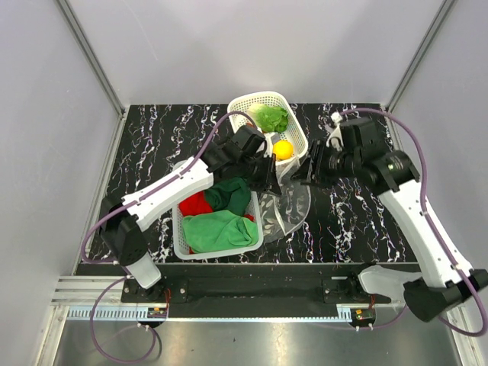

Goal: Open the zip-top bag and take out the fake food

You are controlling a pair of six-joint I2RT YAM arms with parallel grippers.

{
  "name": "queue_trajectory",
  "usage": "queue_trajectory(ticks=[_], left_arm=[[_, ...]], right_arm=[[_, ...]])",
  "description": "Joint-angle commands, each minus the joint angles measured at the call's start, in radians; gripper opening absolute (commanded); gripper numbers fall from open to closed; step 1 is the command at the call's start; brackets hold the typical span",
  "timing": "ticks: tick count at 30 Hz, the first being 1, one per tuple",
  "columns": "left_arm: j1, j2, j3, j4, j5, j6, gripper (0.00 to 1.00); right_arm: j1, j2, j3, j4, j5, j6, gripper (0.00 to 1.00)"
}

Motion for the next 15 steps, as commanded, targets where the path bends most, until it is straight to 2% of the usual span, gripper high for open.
queue_trajectory(ticks=[1, 4, 6, 9, 12, 13, 15], left_arm=[[0.003, 0.028, 0.031, 0.099, 0.079, -0.073, 0.00], [0.003, 0.049, 0.038, 0.133, 0.107, -0.114, 0.00], [0.003, 0.060, 0.044, 0.151, 0.110, -0.137, 0.00], [0.002, 0.074, 0.061, 0.162, 0.110, -0.162, 0.00], [0.003, 0.085, 0.068, 0.168, 0.118, -0.182, 0.00], [0.003, 0.086, 0.070, 0.168, 0.119, -0.182, 0.00], [0.003, 0.083, 0.076, 0.167, 0.115, -0.182, 0.00]], right_arm=[[0.043, -0.038, -0.096, 0.118, 0.016, 0.123, 0.45], [0.068, -0.032, -0.121, 0.112, 0.070, 0.147, 0.42], [0.068, -0.025, -0.138, 0.115, 0.091, 0.186, 0.31], [0.068, -0.012, -0.171, 0.113, 0.173, 0.270, 0.29], [0.068, -0.014, -0.236, 0.127, 0.234, 0.351, 0.24], [0.069, -0.020, -0.257, 0.141, 0.240, 0.367, 0.19], [0.068, -0.038, -0.312, 0.175, 0.252, 0.402, 0.17]])
